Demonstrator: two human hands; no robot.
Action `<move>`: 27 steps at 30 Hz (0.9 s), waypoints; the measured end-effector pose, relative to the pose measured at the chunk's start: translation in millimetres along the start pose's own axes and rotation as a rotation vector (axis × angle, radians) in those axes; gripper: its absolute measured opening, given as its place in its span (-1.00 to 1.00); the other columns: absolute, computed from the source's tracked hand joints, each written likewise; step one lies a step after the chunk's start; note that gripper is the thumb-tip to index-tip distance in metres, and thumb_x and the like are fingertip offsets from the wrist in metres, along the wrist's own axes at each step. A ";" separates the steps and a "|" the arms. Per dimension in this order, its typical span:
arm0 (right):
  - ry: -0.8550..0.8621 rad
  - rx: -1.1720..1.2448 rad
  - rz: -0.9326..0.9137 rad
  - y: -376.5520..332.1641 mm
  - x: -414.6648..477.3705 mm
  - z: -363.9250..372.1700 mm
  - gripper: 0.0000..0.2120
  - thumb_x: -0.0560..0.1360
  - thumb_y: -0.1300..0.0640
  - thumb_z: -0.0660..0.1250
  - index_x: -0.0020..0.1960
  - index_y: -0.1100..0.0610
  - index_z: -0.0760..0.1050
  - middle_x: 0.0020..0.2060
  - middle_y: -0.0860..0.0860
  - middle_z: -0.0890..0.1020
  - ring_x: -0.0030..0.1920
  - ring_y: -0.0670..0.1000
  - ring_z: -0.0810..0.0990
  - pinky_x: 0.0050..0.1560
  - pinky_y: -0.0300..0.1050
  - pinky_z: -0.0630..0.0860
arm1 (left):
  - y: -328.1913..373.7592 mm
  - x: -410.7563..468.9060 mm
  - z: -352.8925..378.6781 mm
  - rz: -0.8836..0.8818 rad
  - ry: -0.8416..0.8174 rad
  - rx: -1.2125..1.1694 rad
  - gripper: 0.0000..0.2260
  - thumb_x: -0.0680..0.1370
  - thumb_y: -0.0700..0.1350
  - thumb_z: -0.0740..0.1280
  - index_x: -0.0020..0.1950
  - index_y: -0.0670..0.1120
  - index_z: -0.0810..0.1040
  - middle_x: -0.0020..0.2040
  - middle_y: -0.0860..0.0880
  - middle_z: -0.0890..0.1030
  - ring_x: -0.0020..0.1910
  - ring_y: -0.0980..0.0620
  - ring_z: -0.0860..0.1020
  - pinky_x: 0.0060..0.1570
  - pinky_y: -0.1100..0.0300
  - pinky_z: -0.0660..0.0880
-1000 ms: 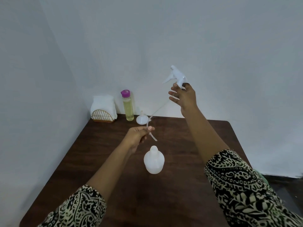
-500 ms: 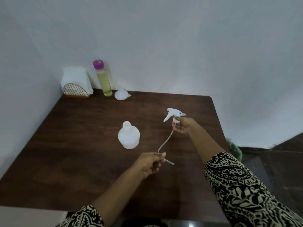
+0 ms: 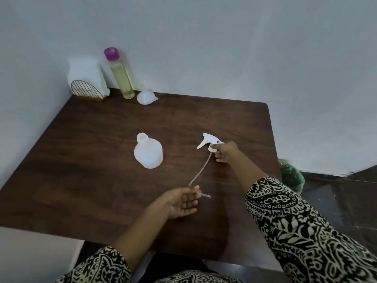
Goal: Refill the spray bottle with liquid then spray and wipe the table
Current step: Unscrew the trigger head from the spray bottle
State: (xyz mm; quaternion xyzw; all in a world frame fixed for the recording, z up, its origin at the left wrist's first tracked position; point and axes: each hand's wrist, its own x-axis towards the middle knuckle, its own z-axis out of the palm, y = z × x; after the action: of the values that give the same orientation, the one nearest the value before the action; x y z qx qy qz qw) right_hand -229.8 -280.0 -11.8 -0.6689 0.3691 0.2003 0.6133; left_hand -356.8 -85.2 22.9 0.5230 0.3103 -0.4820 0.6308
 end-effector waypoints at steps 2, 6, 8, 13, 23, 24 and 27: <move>0.002 -0.052 -0.016 -1.0 1.6 0.6 -0.60 0.41 0.13 0.49 0.15 0.30 0.48 -0.28 0.12 0.51 -0.26 0.02 0.53 -0.12 -0.02 0.53 | -1.1 0.9 2.6 -0.001 -0.013 -0.019 -0.84 0.49 -0.02 0.41 -0.04 -0.09 0.63 -0.34 0.07 0.66 -0.25 0.12 0.56 -0.25 0.17 0.52; 0.010 -0.101 -0.031 -2.4 2.6 1.9 -0.54 0.40 0.07 0.50 0.16 0.30 0.47 -0.25 0.14 0.52 -0.22 0.07 0.57 -0.19 -0.02 0.56 | -2.8 2.0 4.1 0.001 -0.016 -0.050 -0.81 0.48 0.01 0.41 -0.02 -0.08 0.64 -0.29 0.06 0.68 -0.23 0.12 0.59 -0.28 0.17 0.55; 0.009 -0.114 -0.035 -2.2 3.2 2.1 -0.50 0.39 0.04 0.51 0.19 0.30 0.46 -0.24 0.15 0.54 -0.25 0.05 0.57 -0.25 -0.03 0.55 | -3.9 2.2 3.7 0.003 -0.017 -0.047 -0.80 0.47 0.02 0.41 -0.02 -0.08 0.64 -0.25 0.05 0.68 -0.20 0.11 0.61 -0.27 0.17 0.56; -0.008 -0.122 -0.049 -0.7 -0.3 -0.2 -0.48 0.40 0.03 0.50 0.22 0.29 0.46 -0.24 0.15 0.53 -0.13 0.11 0.58 -0.17 0.00 0.56 | -5.9 3.8 0.4 0.005 -0.018 -0.056 -0.78 0.46 0.04 0.42 -0.01 -0.07 0.64 -0.18 0.03 0.70 -0.17 0.10 0.63 -0.28 0.17 0.57; 0.008 -0.298 -0.118 4.5 -19.2 -8.8 -0.42 0.38 -0.15 0.46 0.21 0.23 0.48 -0.25 0.10 0.55 -0.24 0.08 0.61 -0.10 0.00 0.61 | -6.7 -0.4 -4.1 0.047 0.038 -0.051 -0.58 0.44 0.19 0.39 0.11 -0.09 0.58 0.00 -0.04 0.67 -0.03 0.00 0.62 -0.13 0.04 0.55; 0.079 -0.412 -0.149 3.6 -22.8 -10.5 -0.41 0.38 -0.22 0.43 0.17 0.22 0.50 -0.23 0.09 0.58 -0.22 0.10 0.63 -0.09 -0.01 0.61 | -5.2 -3.4 -6.2 0.066 0.093 0.005 -0.54 0.43 0.24 0.38 0.10 -0.10 0.59 -0.01 -0.04 0.67 -0.03 -0.01 0.62 -0.11 0.04 0.54; 0.323 -0.659 -0.309 -11.4 -34.3 -10.3 -0.38 0.40 -0.31 0.33 0.15 0.22 0.44 0.00 0.09 0.62 0.03 0.15 0.61 -0.10 -0.08 0.43 | -2.8 -10.6 -27.2 0.262 0.430 0.250 -0.49 0.39 0.34 0.35 -0.10 -0.12 0.64 -0.20 -0.03 0.70 -0.15 -0.02 0.64 -0.08 0.06 0.52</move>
State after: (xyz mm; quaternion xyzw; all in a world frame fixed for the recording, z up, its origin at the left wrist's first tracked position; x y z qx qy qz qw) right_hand -245.4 -281.7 22.3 -0.9005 0.2717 0.1054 0.3228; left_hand -360.0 -56.1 24.3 0.7226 0.3048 -0.3090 0.5380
